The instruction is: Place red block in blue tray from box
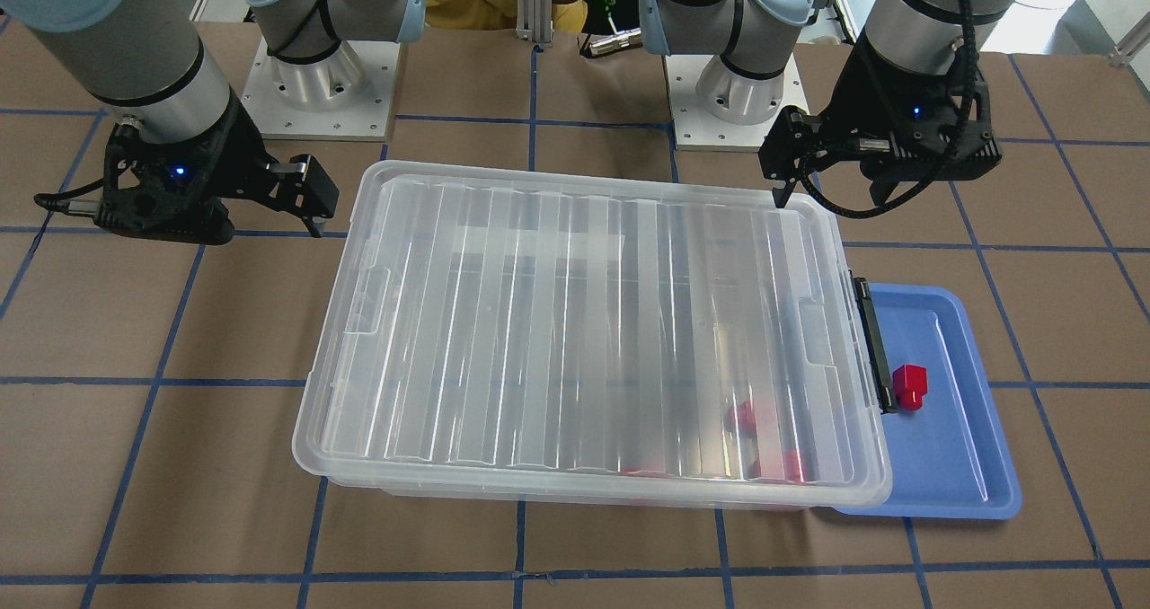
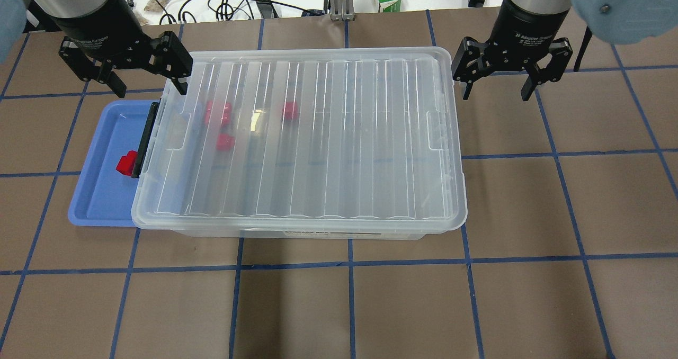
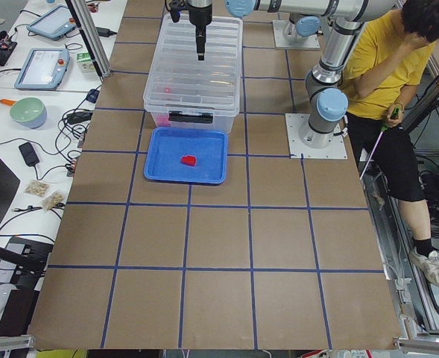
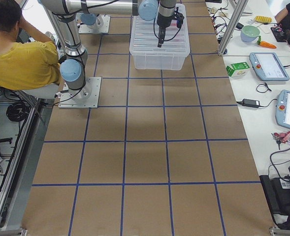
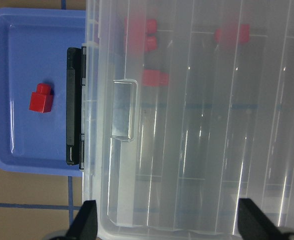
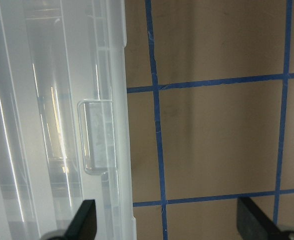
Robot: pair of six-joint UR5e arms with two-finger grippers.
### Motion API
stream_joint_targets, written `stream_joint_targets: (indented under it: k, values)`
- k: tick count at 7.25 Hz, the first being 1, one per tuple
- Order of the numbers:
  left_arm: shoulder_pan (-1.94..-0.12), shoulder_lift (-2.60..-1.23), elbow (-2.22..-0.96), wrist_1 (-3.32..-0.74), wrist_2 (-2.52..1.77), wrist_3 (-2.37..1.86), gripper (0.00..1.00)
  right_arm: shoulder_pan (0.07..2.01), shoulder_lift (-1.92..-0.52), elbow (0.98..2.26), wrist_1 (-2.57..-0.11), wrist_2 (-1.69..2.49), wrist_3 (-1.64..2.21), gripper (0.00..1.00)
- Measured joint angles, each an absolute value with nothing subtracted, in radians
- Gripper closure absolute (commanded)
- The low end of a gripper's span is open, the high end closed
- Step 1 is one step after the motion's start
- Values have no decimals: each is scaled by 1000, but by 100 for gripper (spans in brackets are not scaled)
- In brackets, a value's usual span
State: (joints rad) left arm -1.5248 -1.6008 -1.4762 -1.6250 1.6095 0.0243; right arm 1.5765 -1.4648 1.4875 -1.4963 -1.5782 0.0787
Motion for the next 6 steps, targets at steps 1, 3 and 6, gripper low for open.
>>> stream_joint_targets:
  k: [1,3,6]
  values:
    - [-1525,-1597,-1476,-1625,1606,27,0,1574,-1477,1486,-1481,-1588,78,0]
    - [-1523,-1588,-1477,-1621,1603,33,0,1544,-1502,1488,-1461,-1589,77,0]
    - [-1522,-1587,-1477,-1613,1603,35,0,1531,-1523,1495,-1442,-1586,78,0]
